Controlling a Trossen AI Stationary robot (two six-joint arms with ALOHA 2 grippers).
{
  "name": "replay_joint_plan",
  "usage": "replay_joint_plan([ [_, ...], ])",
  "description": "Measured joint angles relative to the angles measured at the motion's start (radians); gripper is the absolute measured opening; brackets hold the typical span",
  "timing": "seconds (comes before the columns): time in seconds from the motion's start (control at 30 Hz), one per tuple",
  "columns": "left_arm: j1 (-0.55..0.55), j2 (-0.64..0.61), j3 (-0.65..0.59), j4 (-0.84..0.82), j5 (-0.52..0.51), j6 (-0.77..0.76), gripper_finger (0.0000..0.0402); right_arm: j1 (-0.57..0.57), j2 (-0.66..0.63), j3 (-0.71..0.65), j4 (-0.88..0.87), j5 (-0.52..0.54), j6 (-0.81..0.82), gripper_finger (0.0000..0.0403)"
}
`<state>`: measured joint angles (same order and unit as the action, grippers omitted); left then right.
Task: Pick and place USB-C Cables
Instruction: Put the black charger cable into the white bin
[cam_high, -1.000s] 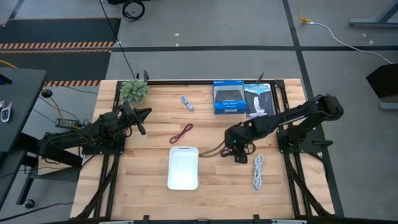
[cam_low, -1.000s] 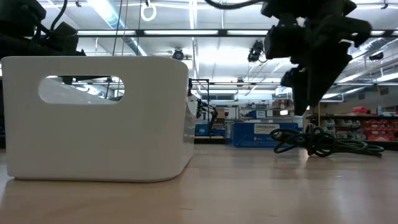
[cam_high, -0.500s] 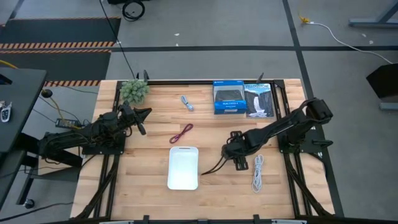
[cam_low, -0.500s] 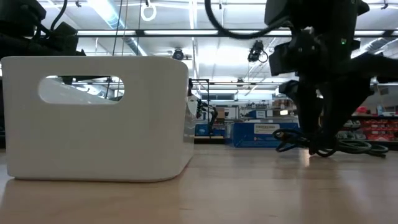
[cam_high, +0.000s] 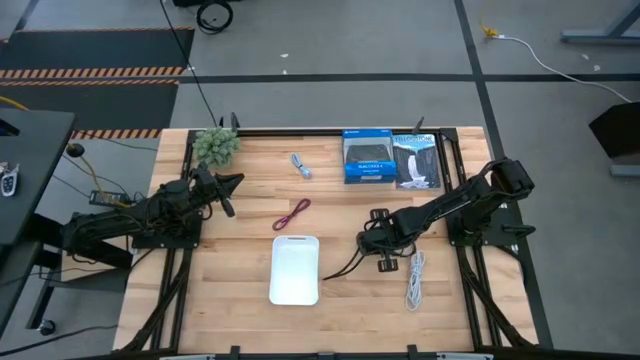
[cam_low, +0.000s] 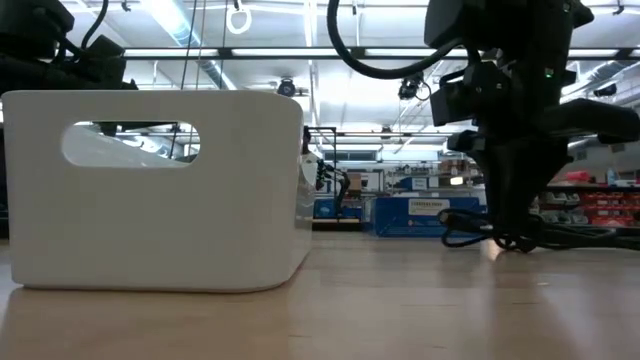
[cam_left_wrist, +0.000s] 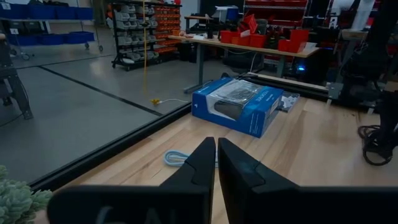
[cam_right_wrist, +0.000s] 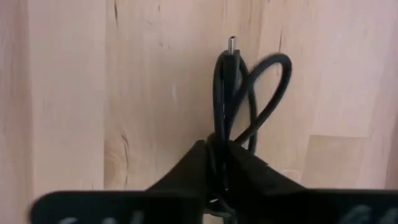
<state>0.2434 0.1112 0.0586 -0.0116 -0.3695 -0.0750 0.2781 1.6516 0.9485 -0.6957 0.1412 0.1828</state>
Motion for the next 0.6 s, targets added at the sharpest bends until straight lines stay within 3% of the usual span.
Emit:
replay_joint_plan([
  [0.07,0.000,0.000,0.000,0.000,0.000,0.000,0.0025,-0.006,0.000,0.000,0.001,-0.008,-0.003,0.0020],
  [0.27,0.000,0.000,0.000,0.000,0.000,0.000,0.0025,-0.040,-0.002,0.041,0.002,-0.095,0.024,0.0019],
  [0.6,0.000,0.000,0.000,0.000,0.000,0.000,0.0025,-0.126,-0.002,0.204,0.027,-0.119,0.000,0.0019],
])
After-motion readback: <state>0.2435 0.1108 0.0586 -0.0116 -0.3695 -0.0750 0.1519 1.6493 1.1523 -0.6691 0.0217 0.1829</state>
